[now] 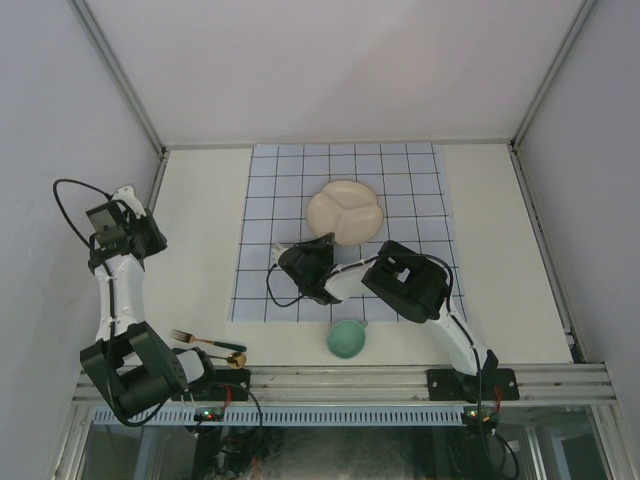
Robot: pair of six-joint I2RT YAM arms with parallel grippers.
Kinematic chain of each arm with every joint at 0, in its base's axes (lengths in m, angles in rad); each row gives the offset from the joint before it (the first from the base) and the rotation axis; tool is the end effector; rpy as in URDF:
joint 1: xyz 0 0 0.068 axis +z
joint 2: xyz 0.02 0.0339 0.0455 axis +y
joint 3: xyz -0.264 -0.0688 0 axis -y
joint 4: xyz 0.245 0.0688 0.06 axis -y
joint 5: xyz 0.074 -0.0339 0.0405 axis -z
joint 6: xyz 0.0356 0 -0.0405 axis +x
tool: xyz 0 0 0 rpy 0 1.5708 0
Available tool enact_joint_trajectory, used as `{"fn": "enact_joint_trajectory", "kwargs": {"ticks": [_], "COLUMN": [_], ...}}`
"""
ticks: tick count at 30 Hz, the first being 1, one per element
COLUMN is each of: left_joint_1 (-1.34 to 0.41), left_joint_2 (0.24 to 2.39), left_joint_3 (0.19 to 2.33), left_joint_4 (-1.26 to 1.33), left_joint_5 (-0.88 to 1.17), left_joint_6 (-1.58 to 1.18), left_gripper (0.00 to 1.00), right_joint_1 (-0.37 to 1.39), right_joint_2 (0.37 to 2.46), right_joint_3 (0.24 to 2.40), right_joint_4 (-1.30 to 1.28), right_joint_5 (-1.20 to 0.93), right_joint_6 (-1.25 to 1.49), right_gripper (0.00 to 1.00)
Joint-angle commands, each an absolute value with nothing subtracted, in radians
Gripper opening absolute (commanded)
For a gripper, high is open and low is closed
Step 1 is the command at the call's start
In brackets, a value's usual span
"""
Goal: Set the dinner table for one person
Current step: Place the plate on the napkin.
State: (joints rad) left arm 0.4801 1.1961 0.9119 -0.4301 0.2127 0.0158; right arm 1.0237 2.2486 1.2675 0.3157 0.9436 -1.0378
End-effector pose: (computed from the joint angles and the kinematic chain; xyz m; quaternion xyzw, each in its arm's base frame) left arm 0.2319 0.1123 0.2768 -0.1652 0.8904 0.0077 0.4240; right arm 0.2568 0.3662 0.0903 -0.5848 0.5824 -0.4114 0.3867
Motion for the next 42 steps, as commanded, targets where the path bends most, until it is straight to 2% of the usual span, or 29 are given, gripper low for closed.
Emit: {"fn": "enact_joint_trajectory", "kwargs": {"ticks": [1, 10, 42], "left_joint_1": [0.495, 0.495, 0.497], "left_joint_2": [1.165, 1.174, 1.182], "left_joint_3": [0.925, 0.933, 0.918], "left_joint_4": [-0.416, -0.41, -0.396], "left_joint_5": [0.213, 0.227, 0.234], "left_joint_6": [0.031, 0.019, 0.022], "left_gripper": [0.36, 0.36, 0.36], "right_joint_1": [1.035, 1.059, 1.066], "right_joint_2": [2.211, 2.231, 2.266], "right_joint_3": [1.334, 1.357, 1.373], "right_joint_4": [0.364, 0.248, 0.207], "right_joint_5": [1.093, 1.078, 1.071], "right_joint_6": [-1.06, -0.96, -0.948], "right_gripper": [0.0, 0.0, 0.0]}}
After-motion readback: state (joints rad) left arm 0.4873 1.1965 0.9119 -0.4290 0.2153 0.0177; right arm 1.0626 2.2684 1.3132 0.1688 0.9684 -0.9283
